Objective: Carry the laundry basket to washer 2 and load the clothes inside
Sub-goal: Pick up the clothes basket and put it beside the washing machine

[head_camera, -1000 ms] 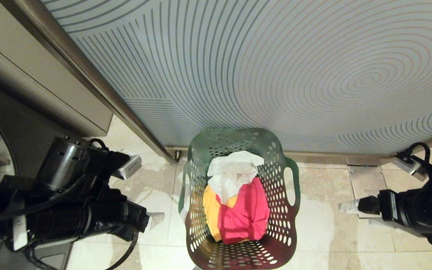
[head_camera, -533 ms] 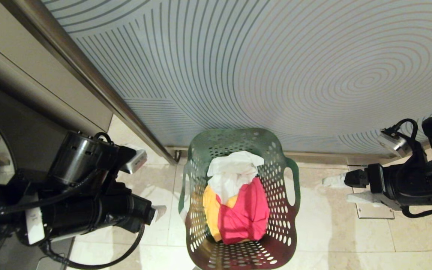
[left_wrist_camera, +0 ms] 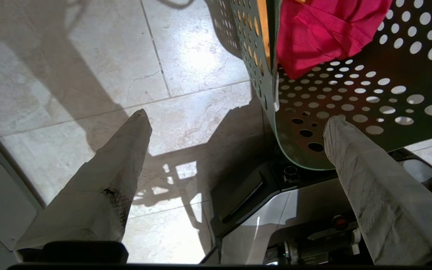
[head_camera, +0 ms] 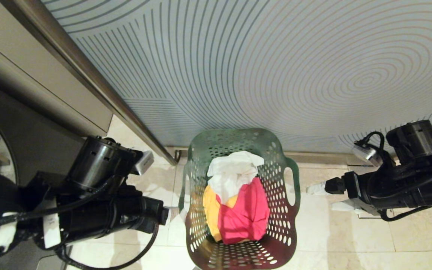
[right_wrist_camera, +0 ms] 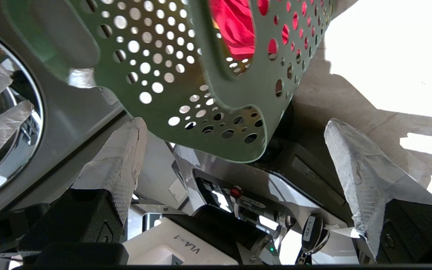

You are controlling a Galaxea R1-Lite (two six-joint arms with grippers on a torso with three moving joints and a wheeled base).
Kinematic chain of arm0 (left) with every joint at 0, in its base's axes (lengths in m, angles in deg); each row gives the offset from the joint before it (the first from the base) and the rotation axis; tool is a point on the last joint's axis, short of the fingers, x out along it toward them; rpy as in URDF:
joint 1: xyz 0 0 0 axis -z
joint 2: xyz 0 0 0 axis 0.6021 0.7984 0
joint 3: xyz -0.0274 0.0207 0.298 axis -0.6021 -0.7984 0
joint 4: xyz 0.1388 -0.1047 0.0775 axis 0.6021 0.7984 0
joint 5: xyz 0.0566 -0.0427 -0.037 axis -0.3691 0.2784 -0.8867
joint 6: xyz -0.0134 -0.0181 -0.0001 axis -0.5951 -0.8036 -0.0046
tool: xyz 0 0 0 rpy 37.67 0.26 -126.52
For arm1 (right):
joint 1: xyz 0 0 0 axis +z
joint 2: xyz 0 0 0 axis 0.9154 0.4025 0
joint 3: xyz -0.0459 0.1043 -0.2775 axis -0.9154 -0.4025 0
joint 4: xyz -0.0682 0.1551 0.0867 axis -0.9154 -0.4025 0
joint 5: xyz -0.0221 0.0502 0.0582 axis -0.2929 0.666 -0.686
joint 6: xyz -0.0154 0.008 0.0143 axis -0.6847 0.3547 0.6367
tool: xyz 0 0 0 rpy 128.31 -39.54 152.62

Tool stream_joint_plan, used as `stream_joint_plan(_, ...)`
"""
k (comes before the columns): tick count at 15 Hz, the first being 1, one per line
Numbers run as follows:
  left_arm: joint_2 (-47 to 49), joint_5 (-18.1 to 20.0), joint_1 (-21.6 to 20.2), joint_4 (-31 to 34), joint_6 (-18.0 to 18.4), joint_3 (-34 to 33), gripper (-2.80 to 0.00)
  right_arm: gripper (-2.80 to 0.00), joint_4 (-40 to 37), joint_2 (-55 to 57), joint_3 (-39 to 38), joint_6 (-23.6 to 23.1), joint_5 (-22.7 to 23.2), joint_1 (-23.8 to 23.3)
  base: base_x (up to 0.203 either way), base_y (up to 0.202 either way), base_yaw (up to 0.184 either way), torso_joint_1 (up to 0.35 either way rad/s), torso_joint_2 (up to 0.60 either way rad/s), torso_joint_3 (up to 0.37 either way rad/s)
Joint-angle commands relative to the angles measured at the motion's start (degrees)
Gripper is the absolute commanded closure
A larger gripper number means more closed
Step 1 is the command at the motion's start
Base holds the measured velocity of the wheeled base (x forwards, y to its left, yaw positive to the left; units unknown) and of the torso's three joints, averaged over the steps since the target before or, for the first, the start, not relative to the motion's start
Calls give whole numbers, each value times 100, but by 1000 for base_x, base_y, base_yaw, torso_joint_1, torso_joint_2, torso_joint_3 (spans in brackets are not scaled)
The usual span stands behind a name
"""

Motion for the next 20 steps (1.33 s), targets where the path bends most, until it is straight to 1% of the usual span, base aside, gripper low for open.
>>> stream_joint_plan(1,248,-9,58,3,-82,86,-280,-280,30,278,47,10,10,8,0,0,0,0,0,0)
stream_joint_plan(5,470,-8,197,2,-91,210,-280,-280,64,404,219,9,5,8,0,0,0,0,0,0)
stream_joint_plan(8,762,-12,414,-62,-103,229,-280,-280,64,509,421,26,9,8,0,0,0,0,0,0)
stream_joint_plan(9,849,-16,502,-141,-143,229,-280,-280,64,515,504,41,20,8,0,0,0,0,0,0)
stream_joint_plan(11,1004,-23,695,-262,-372,309,-280,-280,64,644,682,36,23,11,0,0,0,0,0,0)
stream_joint_plan(14,1240,-37,747,-275,-440,515,-280,-280,64,954,1004,27,23,18,0,0,0,0,0,0)
stream_joint_plan(16,1500,-164,748,-380,-499,636,-280,-280,64,1086,1134,32,23,41,0,0,0,0,0,0)
stream_joint_plan(18,1780,-435,742,-812,-514,706,-280,-280,64,1095,1147,35,23,132,0,0,0,0,0,0)
stream_joint_plan(20,1995,-608,739,-966,-502,765,-280,-280,64,1095,1150,44,23,246,0,0,0,0,0,0)
